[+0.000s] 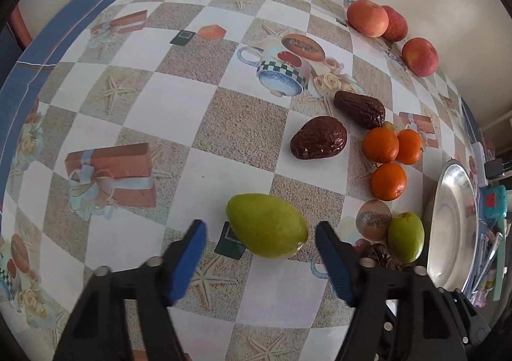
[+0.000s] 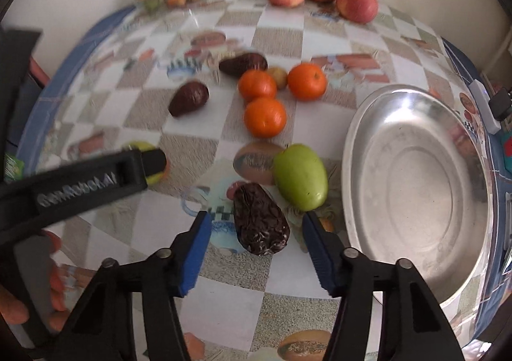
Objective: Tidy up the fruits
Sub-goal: 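Grasp the dark dried date with the right tool while the left tool grasps a green pear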
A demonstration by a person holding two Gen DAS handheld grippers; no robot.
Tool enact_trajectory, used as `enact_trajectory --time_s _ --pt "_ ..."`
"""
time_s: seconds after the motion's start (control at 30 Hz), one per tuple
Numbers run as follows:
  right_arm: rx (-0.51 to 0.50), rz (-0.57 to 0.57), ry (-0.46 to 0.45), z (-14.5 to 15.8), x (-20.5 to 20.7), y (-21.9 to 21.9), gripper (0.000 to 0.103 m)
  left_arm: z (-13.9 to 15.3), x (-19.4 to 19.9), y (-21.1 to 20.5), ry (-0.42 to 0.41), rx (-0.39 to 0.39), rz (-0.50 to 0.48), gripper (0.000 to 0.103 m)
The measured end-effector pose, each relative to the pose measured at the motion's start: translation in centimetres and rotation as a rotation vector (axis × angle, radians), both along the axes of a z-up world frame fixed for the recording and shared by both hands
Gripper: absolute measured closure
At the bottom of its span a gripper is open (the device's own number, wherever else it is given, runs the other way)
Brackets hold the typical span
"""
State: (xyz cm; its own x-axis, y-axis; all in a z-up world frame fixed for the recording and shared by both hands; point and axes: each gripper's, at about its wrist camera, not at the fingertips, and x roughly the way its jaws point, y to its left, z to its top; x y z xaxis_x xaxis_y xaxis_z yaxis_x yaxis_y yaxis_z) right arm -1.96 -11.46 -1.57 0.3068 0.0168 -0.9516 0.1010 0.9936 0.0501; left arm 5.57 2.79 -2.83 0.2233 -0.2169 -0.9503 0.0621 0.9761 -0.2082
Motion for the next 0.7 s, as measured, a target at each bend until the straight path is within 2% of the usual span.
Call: enact_trajectory --time_s 0.07,0.23,0.4,0.7 --pt "-0.019 0.016 0.02 -0.6 0.2 0.3 0.046 -0.2 0.0 -0.1 0.017 -0.024 -0.005 0.051" --pt "-0.037 0.033 0.034 -1.2 0.1 0.5 0.062 -0.1 0.0 -0.1 0.02 -0.03 -0.007 0.051" --pt "-0.002 0.025 0.016 -0.8 -0.2 0.1 0.063 1.0 -0.5 0.1 -0.021 -0.05 0.002 0.051" --pt "0.081 -0.027 -0.107 2.5 -0.5 -1.0 0.063 3.8 -1.5 0.0 -0.108 -0.099 -0.006 0.051"
